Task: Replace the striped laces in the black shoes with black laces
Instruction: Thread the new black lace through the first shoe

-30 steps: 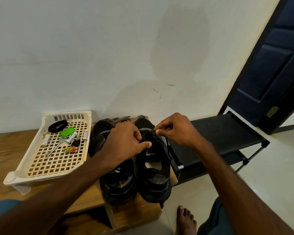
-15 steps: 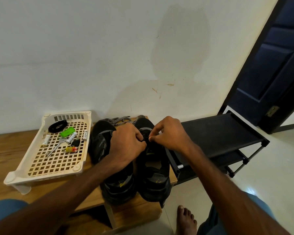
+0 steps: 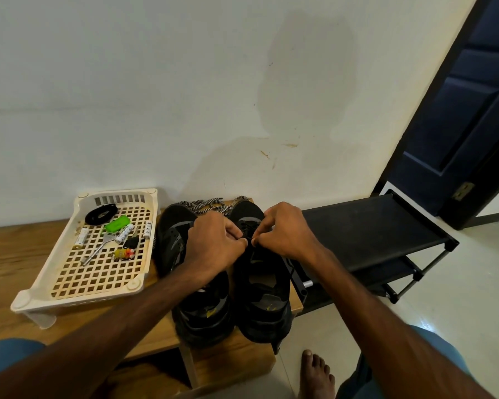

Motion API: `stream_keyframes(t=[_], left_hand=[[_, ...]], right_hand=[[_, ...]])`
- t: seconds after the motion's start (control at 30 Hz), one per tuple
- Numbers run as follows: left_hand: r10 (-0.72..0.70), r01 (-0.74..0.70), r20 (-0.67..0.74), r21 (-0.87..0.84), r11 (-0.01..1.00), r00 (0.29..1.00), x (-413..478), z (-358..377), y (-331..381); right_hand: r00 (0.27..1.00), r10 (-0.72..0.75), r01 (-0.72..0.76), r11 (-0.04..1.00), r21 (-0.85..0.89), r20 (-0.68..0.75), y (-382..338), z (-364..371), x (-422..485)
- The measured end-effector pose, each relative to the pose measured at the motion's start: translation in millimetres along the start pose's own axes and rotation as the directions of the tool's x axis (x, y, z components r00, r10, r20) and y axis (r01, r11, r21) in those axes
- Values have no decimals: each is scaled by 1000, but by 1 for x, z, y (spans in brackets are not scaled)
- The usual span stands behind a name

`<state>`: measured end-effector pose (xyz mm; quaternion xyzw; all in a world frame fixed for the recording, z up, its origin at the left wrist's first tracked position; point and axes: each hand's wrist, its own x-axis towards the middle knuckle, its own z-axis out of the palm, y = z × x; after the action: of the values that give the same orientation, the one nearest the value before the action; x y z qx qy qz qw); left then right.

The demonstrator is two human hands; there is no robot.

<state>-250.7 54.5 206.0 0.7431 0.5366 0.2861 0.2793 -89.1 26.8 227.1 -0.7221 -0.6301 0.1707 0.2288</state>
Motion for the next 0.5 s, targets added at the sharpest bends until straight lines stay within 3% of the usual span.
stream_keyframes(t=[0.3, 0.5], left_hand=[[9, -8, 24, -31, 1000, 1000, -2, 0, 0], [-56, 84, 180, -152, 985, 982, 8, -7, -5]], right_hand=[[1000, 16, -17, 1000, 16, 26, -1, 3, 0], [998, 42, -48, 991, 122, 52, 6, 4, 2]])
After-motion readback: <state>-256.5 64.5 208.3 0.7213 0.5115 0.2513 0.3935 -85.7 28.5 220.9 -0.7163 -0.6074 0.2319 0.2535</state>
